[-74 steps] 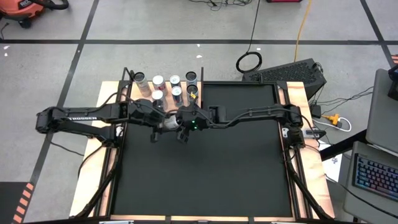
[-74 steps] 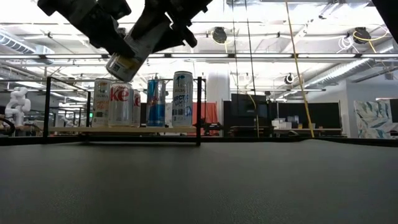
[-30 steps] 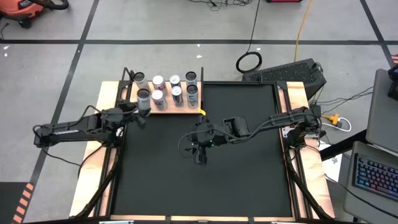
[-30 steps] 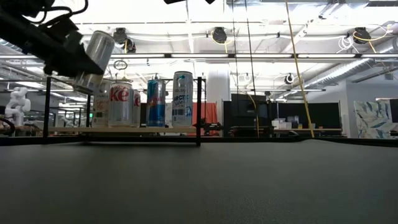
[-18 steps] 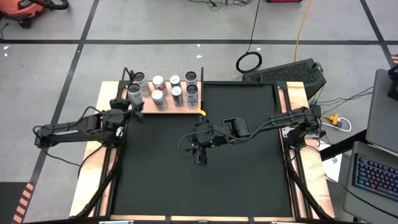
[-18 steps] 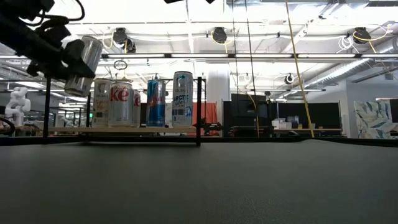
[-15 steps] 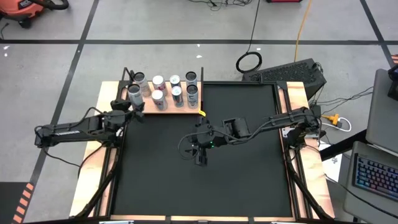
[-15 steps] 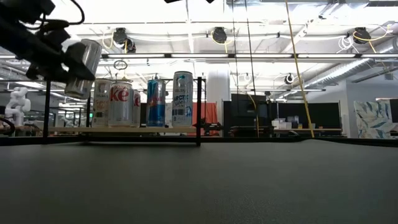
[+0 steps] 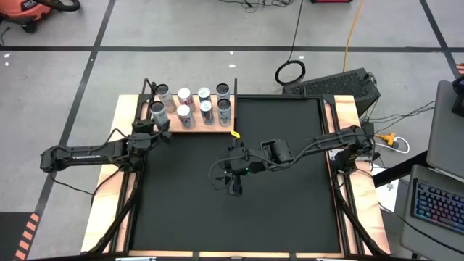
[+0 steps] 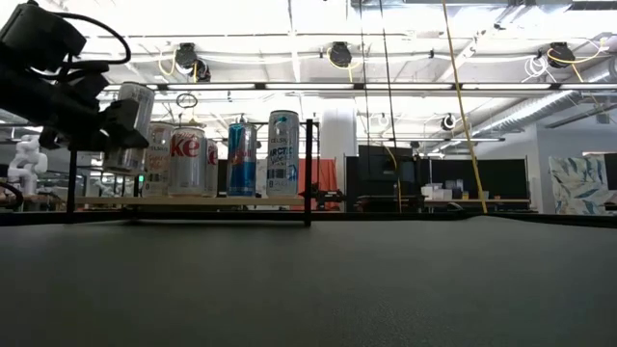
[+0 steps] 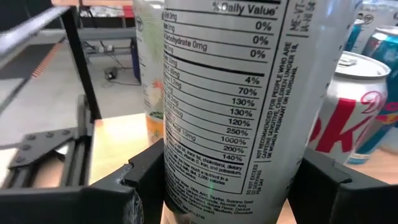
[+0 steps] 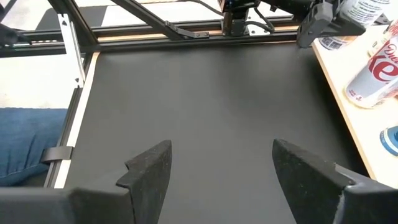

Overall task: Place canned beverage on shelf
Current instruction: Align the white and yellow soda can with the other white and yellow soda can on the shelf

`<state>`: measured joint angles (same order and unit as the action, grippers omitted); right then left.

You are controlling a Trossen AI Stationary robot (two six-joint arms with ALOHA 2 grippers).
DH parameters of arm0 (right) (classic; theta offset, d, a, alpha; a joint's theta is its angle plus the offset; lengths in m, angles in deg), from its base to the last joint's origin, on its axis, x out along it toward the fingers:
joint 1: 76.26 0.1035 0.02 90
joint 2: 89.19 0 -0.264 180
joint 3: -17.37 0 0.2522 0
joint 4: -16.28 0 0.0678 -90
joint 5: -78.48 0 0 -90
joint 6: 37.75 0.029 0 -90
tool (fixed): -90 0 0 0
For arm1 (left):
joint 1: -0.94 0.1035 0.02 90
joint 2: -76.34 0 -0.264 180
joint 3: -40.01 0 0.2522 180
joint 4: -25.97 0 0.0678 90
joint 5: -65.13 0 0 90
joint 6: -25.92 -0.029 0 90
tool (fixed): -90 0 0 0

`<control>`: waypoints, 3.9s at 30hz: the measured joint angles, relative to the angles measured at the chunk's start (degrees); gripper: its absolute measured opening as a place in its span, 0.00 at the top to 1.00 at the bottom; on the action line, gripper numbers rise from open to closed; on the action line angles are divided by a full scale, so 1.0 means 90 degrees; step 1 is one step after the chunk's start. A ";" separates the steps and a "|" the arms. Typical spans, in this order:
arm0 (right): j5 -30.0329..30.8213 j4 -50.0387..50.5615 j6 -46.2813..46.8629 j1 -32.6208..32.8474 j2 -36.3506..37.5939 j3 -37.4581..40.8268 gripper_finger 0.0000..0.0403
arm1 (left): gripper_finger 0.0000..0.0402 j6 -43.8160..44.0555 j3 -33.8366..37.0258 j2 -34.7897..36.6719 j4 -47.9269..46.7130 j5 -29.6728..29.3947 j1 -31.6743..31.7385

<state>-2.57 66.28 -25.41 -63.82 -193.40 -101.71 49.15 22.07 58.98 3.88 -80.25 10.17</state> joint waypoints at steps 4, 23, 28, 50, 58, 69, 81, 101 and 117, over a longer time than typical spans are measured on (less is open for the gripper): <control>0.0001 -0.0054 0.0002 0.0000 -0.0002 0.0002 0.36 | 0.39 -0.0120 0.0000 0.0000 0.0014 -0.0073 0.0000; 0.0000 -0.0139 -0.0124 0.0000 -0.0005 0.0002 0.36 | 0.39 -0.0465 0.0000 -0.0142 0.1032 -0.0499 0.0007; 0.0001 -0.0139 -0.0127 0.0000 -0.0005 0.0002 0.36 | 0.39 -0.0450 0.0000 -0.0455 0.1024 -0.0576 0.0007; 0.0000 -0.0086 -0.0287 0.0002 -0.0007 0.0002 0.36 | 0.39 0.1032 0.0406 -0.1338 0.1066 -0.0993 0.0007; 0.0000 -0.0088 -0.0285 0.0002 -0.0007 0.0002 0.36 | 0.39 0.1021 0.0408 -0.1577 0.1237 -0.0991 0.0007; 0.0000 -0.0090 -0.0287 0.0002 -0.0007 0.0002 0.36 | 0.39 0.1356 0.0413 -0.2081 0.1894 -0.1069 0.0007; 0.0000 -0.0088 -0.0287 0.0005 -0.0007 0.0002 0.36 | 0.39 0.1389 0.0418 -0.2756 0.2416 -0.1212 0.0007; -0.0001 -0.0088 -0.0287 0.0005 -0.0007 0.0002 0.36 | 0.38 0.1385 0.0420 -0.3048 0.2710 -0.1096 0.0019; -0.0002 -0.0013 -0.0287 0.0005 -0.0007 0.0002 0.36 | 0.25 0.1278 0.0423 -0.3254 0.2778 -0.1043 0.0270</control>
<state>-2.59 66.16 -27.99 -63.77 -193.46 -101.69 60.65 25.87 29.69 28.88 -89.63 12.60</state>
